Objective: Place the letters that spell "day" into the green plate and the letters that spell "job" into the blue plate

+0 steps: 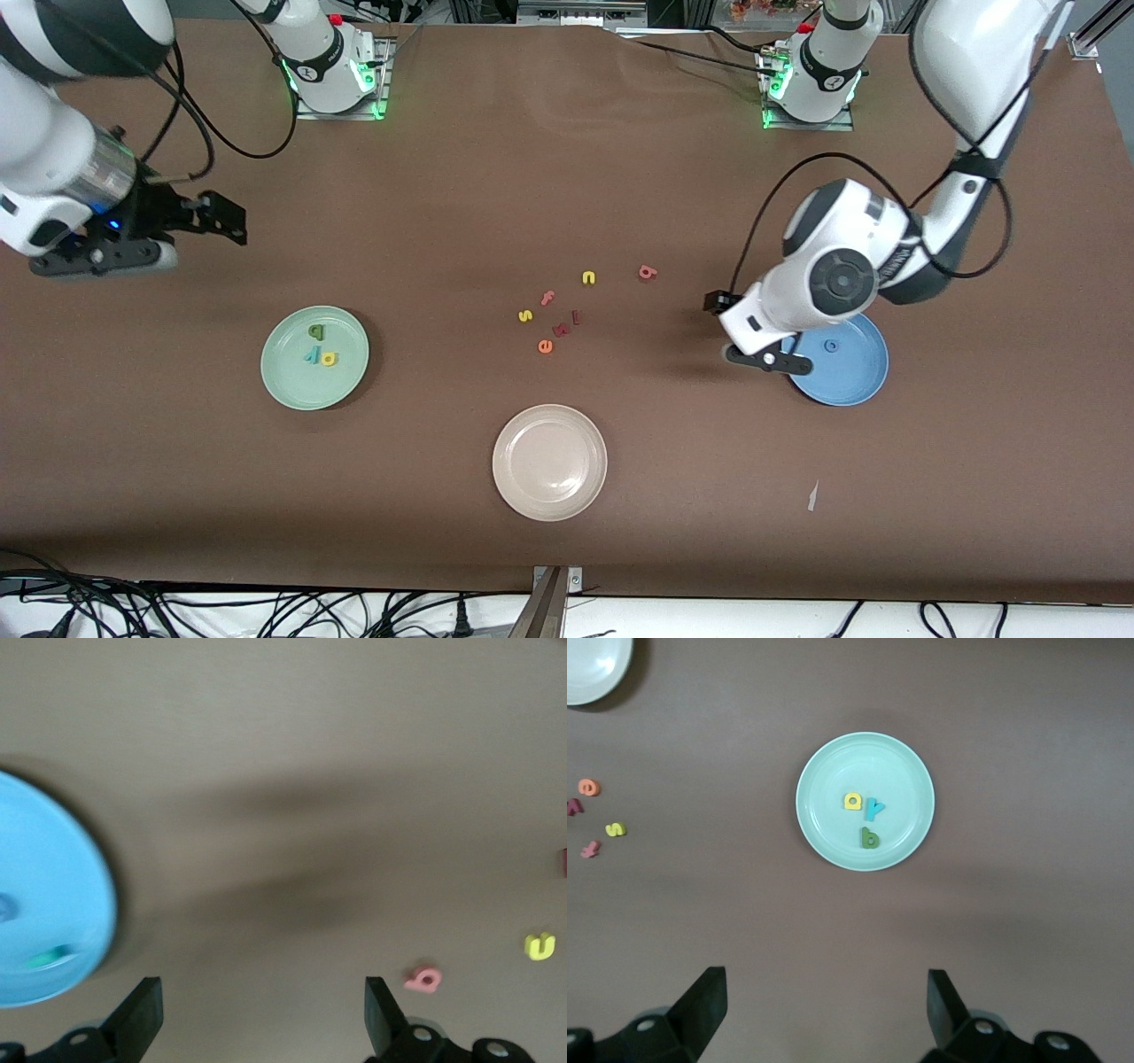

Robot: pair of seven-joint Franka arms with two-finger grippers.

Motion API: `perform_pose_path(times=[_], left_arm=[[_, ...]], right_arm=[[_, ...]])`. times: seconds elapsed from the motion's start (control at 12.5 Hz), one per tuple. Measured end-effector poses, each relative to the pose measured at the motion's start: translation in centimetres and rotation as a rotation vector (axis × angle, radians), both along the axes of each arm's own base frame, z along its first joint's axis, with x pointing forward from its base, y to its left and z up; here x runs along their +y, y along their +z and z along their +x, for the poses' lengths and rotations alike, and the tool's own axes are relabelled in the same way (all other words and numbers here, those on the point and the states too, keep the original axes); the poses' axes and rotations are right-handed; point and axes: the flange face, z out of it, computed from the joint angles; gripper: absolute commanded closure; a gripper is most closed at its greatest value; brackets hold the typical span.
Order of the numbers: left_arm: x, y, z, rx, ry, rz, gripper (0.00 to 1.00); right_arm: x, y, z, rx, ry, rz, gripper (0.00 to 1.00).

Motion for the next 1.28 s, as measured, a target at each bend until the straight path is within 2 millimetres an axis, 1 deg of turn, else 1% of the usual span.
perform_pose_path(times=[0.16, 0.32, 0.48, 0.56, 0.64, 0.8, 0.96, 1.04, 1.12, 1.2, 1.28], left_arm=[[-3.0, -2.6, -3.7, -0.013, 0.031, -0.016, 0.00], [-6.8, -3.9, -7.3, -0.026, 0.052, -0.003, 0.00], [-10.2, -4.8, -10.0, -0.051, 0.103, 0.012, 0.00], [-11.5, -5.5, -10.9, -0.069, 0.142, 0.001, 0.00], [-12.5, -6.3, -11.7, -0.084, 0.148, 0.002, 0.00], [-13.0, -8.0, -12.5, -0.101, 0.139, 0.025, 0.00], [-13.1, -9.7, -12.7, -0.109, 0.147, 0.032, 0.00], [-13.1, -10.7, -13.0, -0.113, 0.142, 0.039, 0.05], [-13.1, -11.5, -13.3, -0.112, 0.136, 0.046, 0.13], [-13.1, -11.9, -13.6, -0.106, 0.132, 0.048, 0.14], [-13.2, -12.2, -13.8, -0.100, 0.131, 0.050, 0.22]], right_arm=[[-0.3, 2.0, -1.3, -0.008, -0.007, 0.002, 0.00], [-0.3, 2.9, -1.9, -0.017, -0.006, 0.003, 0.00], [-0.2, 2.7, -1.8, -0.011, -0.009, 0.002, 0.00], [0.0, 2.2, -1.7, -0.003, -0.010, 0.001, 0.00], [0.3, 1.7, -1.4, 0.005, -0.010, 0.001, 0.00], [0.6, 0.9, -0.8, 0.013, -0.008, 0.001, 0.00], [0.8, 1.1, -0.5, 0.008, -0.004, 0.002, 0.00], [1.0, 1.2, -0.5, 0.005, -0.001, 0.002, 0.00], [1.1, 1.2, -0.4, 0.005, 0.001, 0.003, 0.00], [1.2, 1.2, -0.4, 0.005, 0.001, 0.008, 0.00], [1.3, 1.2, -0.4, 0.008, 0.000, 0.022, 0.00]])
